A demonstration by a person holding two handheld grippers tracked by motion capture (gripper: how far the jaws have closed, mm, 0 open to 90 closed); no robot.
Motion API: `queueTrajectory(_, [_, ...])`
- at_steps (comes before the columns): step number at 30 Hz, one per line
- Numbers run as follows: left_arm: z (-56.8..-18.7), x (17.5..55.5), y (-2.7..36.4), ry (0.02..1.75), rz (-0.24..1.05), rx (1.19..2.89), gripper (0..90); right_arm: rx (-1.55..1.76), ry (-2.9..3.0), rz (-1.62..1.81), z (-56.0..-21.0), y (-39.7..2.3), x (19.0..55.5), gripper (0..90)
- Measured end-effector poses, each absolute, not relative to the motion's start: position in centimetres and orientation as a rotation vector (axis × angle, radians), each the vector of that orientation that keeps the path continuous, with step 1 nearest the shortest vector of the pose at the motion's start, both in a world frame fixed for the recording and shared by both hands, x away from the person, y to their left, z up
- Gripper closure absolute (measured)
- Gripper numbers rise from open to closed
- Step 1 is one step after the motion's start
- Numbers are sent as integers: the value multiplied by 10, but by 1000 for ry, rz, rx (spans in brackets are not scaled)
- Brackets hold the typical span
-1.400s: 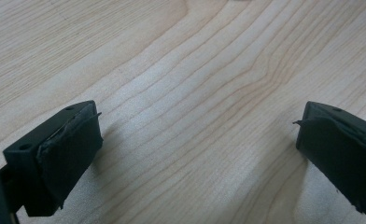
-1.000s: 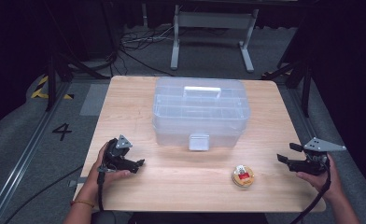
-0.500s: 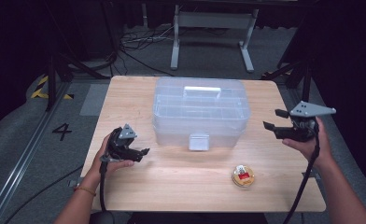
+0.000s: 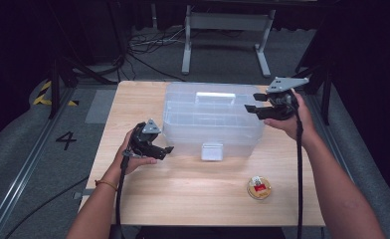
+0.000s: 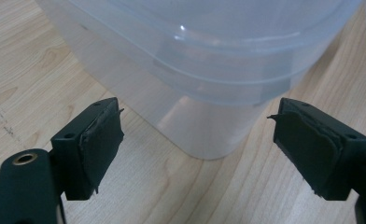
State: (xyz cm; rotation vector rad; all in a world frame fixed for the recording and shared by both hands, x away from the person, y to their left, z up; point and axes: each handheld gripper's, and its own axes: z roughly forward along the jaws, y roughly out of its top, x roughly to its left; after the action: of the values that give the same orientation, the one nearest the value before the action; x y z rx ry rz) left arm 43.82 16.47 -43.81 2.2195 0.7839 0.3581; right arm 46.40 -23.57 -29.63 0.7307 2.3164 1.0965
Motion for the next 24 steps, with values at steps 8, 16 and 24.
queueTrajectory(8, [-435, 440, 150, 773, 384, 2219, 151, 686, 2410, 1002, -306, -204, 490, 562])
queueTrajectory(16, [-438, 446, 150, 781, 338, 2209, 98, 655, 2429, 1030, -307, -189, 502, 712])
queueTrajectory(24, [-436, 445, 152, 777, 318, 2203, 121, 678, 2426, 1045, -309, -185, 502, 762])
